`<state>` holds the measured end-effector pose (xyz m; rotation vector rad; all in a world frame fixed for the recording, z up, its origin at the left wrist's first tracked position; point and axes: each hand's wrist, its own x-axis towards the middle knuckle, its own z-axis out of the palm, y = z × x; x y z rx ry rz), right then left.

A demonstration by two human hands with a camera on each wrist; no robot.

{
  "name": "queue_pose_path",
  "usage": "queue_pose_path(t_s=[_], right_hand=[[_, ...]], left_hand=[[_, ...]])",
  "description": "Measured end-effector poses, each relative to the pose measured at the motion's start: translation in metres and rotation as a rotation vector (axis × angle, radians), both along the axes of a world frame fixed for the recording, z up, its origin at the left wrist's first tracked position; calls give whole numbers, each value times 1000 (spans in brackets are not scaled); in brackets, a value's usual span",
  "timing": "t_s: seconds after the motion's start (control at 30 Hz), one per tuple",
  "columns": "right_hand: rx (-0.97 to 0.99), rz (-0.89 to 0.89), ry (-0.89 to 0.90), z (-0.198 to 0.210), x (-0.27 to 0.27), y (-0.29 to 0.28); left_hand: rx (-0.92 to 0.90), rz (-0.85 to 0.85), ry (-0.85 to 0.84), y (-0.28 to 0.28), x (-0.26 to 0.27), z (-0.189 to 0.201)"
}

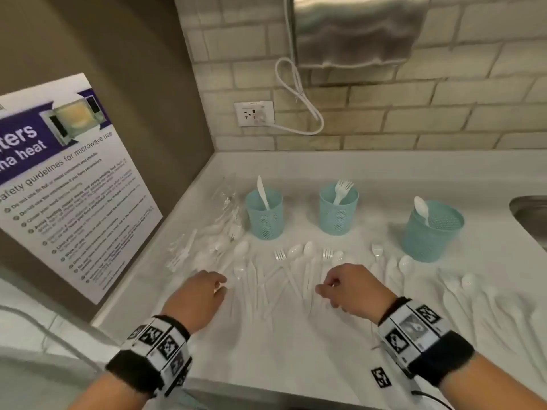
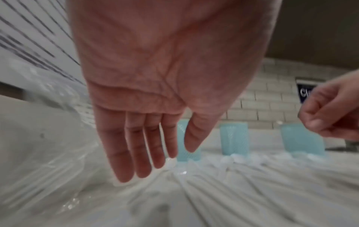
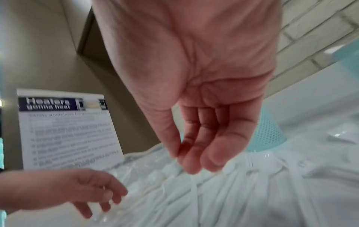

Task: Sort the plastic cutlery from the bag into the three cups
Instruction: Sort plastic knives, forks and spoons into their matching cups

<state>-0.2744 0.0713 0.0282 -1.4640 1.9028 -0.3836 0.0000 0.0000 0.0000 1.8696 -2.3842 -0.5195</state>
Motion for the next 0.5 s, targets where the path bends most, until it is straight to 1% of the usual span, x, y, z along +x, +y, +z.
queue_pose_path(t_s=[0.17,0.3,0.4,0.5], right_hand=[[-19,74,148,-31,19,-45],[-17,134,283,-47,29,-64],[-6,173,350,-53,35,-73],[14,203,385,-55,40,-76]], left_hand=[[47,32,-328,-37,-21,-12],[55,9,-511,-43,-29,-17],[69,6,-520,-48,-32,-16],[94,27,-438,-52,-27,-19]])
